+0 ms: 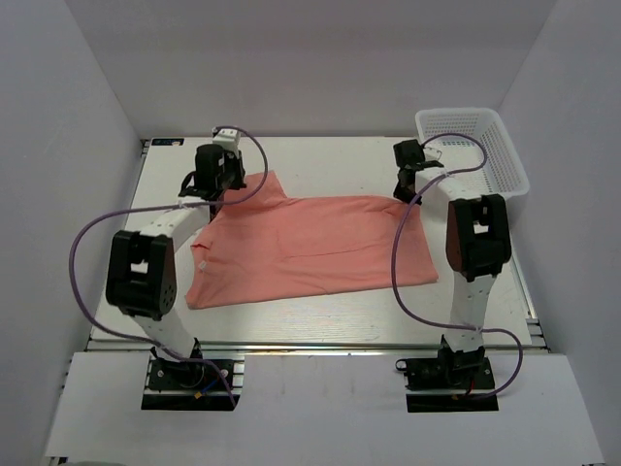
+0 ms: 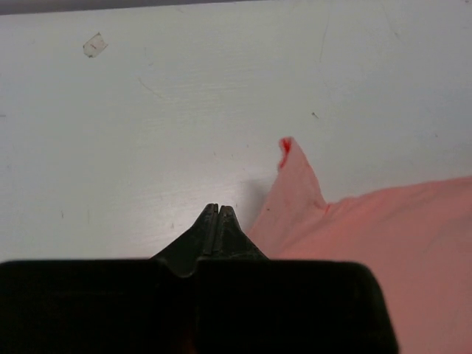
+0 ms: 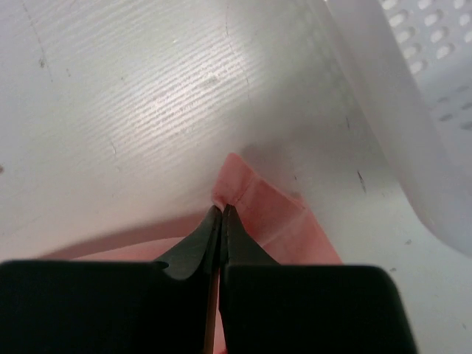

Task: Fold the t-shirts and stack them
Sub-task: Fold the other side of the tshirt into a rectangle

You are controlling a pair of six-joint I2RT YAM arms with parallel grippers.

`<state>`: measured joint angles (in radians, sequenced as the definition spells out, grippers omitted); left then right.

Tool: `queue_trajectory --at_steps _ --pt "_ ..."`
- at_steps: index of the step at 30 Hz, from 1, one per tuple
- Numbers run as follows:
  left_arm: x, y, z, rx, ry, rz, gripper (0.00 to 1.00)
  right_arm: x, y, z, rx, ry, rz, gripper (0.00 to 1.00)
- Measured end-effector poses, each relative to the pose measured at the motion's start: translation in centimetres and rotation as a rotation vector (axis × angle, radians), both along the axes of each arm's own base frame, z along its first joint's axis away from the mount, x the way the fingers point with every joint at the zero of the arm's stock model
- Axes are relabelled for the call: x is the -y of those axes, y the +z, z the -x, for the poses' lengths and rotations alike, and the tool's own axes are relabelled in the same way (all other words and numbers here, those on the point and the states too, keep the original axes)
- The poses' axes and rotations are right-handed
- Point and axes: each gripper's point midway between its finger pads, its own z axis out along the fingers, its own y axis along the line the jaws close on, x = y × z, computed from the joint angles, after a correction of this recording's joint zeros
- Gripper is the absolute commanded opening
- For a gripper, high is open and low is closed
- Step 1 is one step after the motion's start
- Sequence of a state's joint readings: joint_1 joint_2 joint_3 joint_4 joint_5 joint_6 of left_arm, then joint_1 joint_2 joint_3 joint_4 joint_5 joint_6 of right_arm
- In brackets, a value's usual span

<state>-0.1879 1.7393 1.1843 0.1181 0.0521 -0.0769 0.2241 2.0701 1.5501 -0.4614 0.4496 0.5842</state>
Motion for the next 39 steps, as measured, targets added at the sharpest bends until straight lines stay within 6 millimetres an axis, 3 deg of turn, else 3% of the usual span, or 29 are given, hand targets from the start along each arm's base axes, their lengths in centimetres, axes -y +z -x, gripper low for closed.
queue_trajectory --at_steps 4,9,20,28,35,36,37,39 --pt "0.1 0.5 4.3 0.012 -0.016 0.011 0.0 -0.3 1.8 1.7 0.033 0.034 -0.002 0.0" --pt "0.0 -0.6 9.5 -0.018 -0.03 0.024 0.0 -0.4 2.6 3.6 0.041 0.061 0.004 0.0" --pt "-1.3 -1.7 19.6 0.009 0.004 0.143 0.0 0.2 3.6 5.2 0.048 0.081 0.019 0.0" --pt "-2.4 -4.1 23.7 -0.008 0.047 0.201 0.0 0.5 5.4 5.3 0.078 0.109 0.039 0.0" --pt "-2.5 -6.4 25.3 -0.087 0.072 0.228 0.0 0.9 3.7 6.9 0.021 0.129 0.053 0.0" --pt "-2.4 -6.7 25.5 -0.103 0.072 0.233 0.18 0.9 3.4 7.2 0.014 0.128 0.054 0.11" --pt "-2.4 -7.0 25.7 -0.118 0.073 0.238 0.24 1.0 3.0 7.6 0.004 0.124 0.053 0.16" --pt "-2.2 -7.7 26.3 -0.158 0.072 0.246 0.24 1.3 2.1 8.5 -0.021 0.116 0.059 0.23"
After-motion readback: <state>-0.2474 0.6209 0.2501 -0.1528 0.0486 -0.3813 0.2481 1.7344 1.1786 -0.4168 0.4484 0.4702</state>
